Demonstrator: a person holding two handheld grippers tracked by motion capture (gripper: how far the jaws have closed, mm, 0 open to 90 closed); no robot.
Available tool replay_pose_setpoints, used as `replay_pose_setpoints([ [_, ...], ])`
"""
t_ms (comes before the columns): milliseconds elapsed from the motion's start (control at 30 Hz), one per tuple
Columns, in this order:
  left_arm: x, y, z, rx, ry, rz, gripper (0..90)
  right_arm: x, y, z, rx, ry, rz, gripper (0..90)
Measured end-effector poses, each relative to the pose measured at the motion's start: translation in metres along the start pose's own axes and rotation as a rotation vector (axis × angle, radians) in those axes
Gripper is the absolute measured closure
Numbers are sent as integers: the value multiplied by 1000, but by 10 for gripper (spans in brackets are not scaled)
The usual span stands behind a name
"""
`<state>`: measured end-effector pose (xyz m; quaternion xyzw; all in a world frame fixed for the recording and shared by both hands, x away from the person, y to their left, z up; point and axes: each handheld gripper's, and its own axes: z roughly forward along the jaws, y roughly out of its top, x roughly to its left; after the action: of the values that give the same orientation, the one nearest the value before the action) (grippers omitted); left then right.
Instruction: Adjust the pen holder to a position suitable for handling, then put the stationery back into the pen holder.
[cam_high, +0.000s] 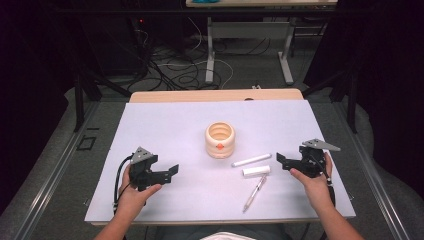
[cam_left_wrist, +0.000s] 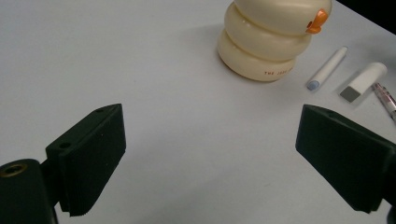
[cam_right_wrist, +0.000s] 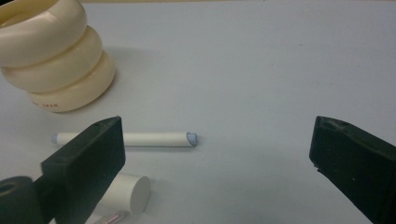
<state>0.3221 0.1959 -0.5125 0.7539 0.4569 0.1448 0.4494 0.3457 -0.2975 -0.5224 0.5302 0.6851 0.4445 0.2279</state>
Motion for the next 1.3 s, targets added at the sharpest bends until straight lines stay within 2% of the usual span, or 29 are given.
replay_pose_setpoints([
  [33,-1,0,0,-5,2,8,88,1,0,1,-9,-6,4,60],
  [167,-10,3,0,-16,2,29,149,2,2,-2,27,14,12,74],
  [333,-22,7,7,1,-22,27,159,3,3,-4,28,17,-1,137],
  [467,-34,12,15,21,-34,48,167,3,5,-4,33,28,-17,153],
  [633,-51,17,24,21,-61,93,187,5,7,-5,34,31,-44,183],
  [733,-61,19,27,31,-72,116,236,5,6,-5,36,38,-51,184],
  [900,-78,26,36,39,-100,130,275,6,10,-9,8,33,-85,205],
  [967,-84,29,40,34,-115,149,281,7,10,-11,-4,37,-85,224],
  [1033,-92,33,44,44,-145,152,308,7,11,-12,-12,44,-95,233],
  [1100,-99,37,49,49,-149,161,309,7,11,-12,-18,43,-94,250],
  [1167,-104,41,51,73,-172,150,316,6,11,-12,-18,50,-98,264],
  [1300,-116,45,58,95,-181,136,331,8,10,-13,-16,55,-103,297],
])
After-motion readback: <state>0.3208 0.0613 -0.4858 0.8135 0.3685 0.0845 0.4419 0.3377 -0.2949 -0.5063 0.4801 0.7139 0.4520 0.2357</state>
